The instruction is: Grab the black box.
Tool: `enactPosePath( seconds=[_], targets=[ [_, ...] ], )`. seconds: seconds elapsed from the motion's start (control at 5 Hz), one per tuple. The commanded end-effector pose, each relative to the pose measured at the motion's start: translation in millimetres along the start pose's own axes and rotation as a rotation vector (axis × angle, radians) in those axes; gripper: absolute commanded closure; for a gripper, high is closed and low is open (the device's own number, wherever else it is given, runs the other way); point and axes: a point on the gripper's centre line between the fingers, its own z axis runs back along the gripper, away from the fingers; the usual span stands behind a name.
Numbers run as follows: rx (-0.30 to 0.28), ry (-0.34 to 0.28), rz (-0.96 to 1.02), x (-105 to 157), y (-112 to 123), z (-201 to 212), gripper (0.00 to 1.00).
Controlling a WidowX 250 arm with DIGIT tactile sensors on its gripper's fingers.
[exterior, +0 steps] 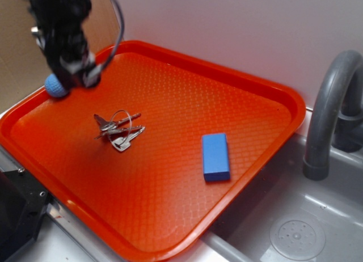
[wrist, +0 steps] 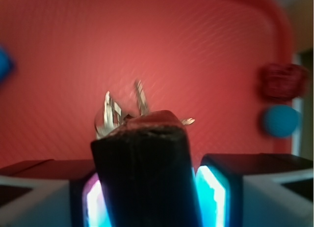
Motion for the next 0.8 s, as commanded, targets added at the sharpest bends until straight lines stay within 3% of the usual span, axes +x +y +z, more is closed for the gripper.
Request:
enactPosePath(
  seconds=[0.0, 0.2, 0.6],
  targets=[
    [-0.12, -0.065, 0.138, 7.7, 27.7, 48.2, 1.0],
    [-0.146, -0.087, 0.206, 1.4, 30.7, 58.3, 1.0],
    [-0.146, -0.093, 0.204, -1.0, 29.5, 53.4, 1.0]
  ],
)
